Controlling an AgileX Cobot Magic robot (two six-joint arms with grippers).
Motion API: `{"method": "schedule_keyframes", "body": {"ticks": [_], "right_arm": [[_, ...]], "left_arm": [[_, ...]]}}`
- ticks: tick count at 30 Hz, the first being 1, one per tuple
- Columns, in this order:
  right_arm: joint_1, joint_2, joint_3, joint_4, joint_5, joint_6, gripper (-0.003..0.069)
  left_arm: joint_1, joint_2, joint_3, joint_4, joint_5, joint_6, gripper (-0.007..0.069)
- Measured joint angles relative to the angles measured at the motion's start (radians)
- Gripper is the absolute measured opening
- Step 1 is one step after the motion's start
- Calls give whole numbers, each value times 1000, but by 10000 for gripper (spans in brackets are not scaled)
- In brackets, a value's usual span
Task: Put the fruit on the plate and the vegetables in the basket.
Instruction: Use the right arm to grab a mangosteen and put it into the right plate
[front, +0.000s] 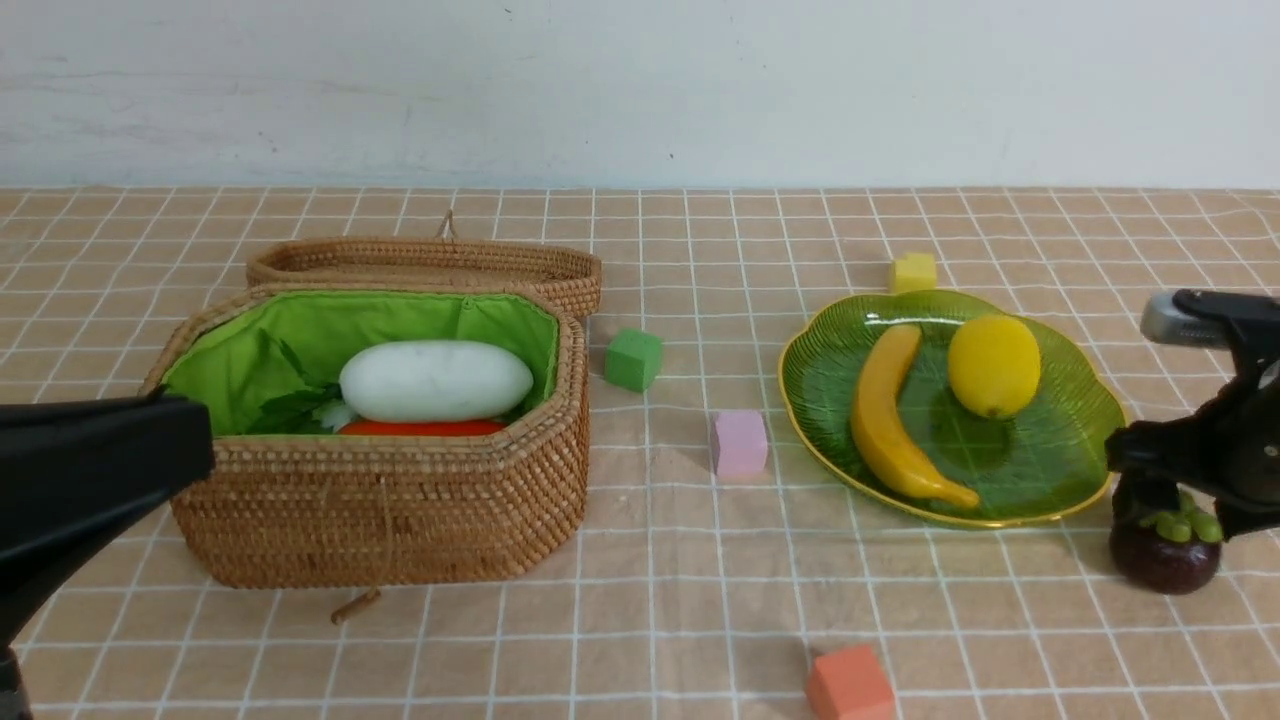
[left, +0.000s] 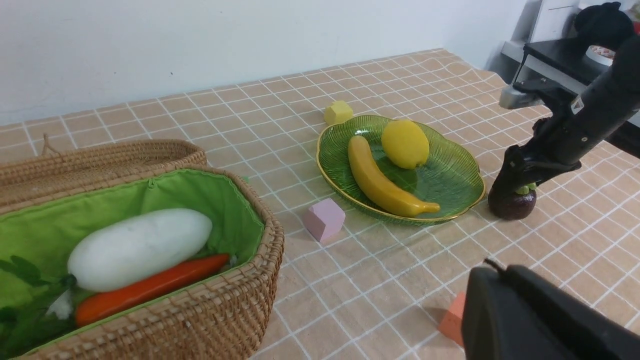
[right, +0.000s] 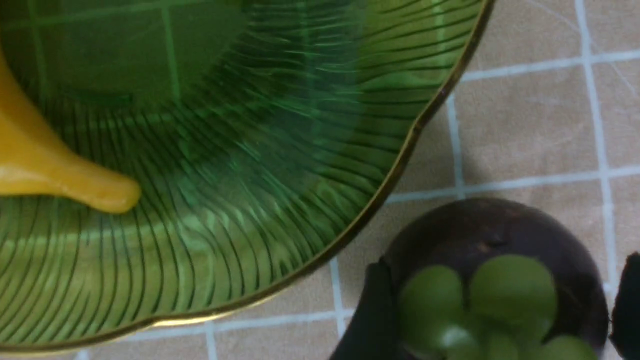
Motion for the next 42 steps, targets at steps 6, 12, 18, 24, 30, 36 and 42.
{"method": "schedule_keyframes", "body": {"ticks": [6,12,18,24,30,36,42], "right_arm": [[0,54,-10,-8,-26,-2,590],[0,30,-8,-47,26,2,587],[5,-115,4,-8,126,16,586],[64,-172,4,114,-53,-55,586],[102,-90,4,191,-235,-152,586],[108,-55,4,210,-338,-173,680],[108,-208,4,182,-220,-177,626]], "left_arm": [[0,0,0,-5,21,0,-5],[0,0,0,-6,24,0,0],[0,0,0,-8,24,0,5],[0,0,0,-9,16,0,5],[0,0,0,-9,13,0,5],[0,0,0,-9,10,0,8],[0,0,0,23,5,0,14]]}}
